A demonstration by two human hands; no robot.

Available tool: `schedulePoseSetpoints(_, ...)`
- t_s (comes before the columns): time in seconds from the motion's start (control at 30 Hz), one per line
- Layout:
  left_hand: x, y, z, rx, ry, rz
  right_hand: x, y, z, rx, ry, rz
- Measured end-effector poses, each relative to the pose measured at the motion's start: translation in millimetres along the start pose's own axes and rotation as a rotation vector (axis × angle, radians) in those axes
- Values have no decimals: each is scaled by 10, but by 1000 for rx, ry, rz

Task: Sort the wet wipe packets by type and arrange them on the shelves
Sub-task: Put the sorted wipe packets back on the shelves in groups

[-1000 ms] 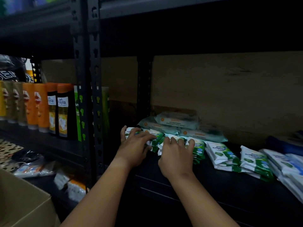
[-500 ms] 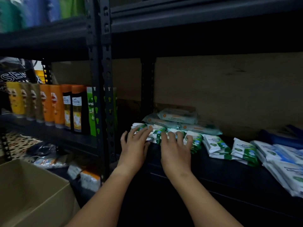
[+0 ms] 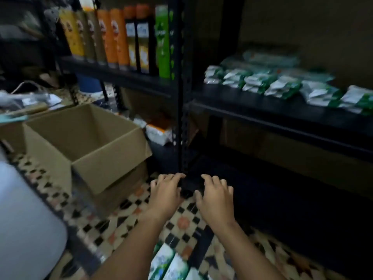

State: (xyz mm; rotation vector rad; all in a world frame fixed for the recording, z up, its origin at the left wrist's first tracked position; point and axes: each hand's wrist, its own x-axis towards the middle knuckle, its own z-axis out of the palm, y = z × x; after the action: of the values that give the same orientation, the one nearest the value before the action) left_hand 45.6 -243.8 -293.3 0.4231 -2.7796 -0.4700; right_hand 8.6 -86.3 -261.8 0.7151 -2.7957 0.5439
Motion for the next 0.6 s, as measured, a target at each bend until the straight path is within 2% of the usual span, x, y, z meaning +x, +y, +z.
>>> schedulePoseSetpoints(0.27, -895, -1235, 1062, 35, -523, -409, -738, -185, 1367, 41, -587, 37)
schedulePoseSetpoints(0.4, -1186, -1510, 1339, 12, -584, -503, -989, -319, 1806, -6, -849, 2)
schedulePoseSetpoints(0.47, -1308, -1565, 1440, -14, -580, -511, -1108, -359, 2017, -40, -901, -17)
schedulePoseSetpoints(0.6, -1475, -1628, 1522, -178, -500, -491, -1209, -378, 2299, -108, -853, -30)
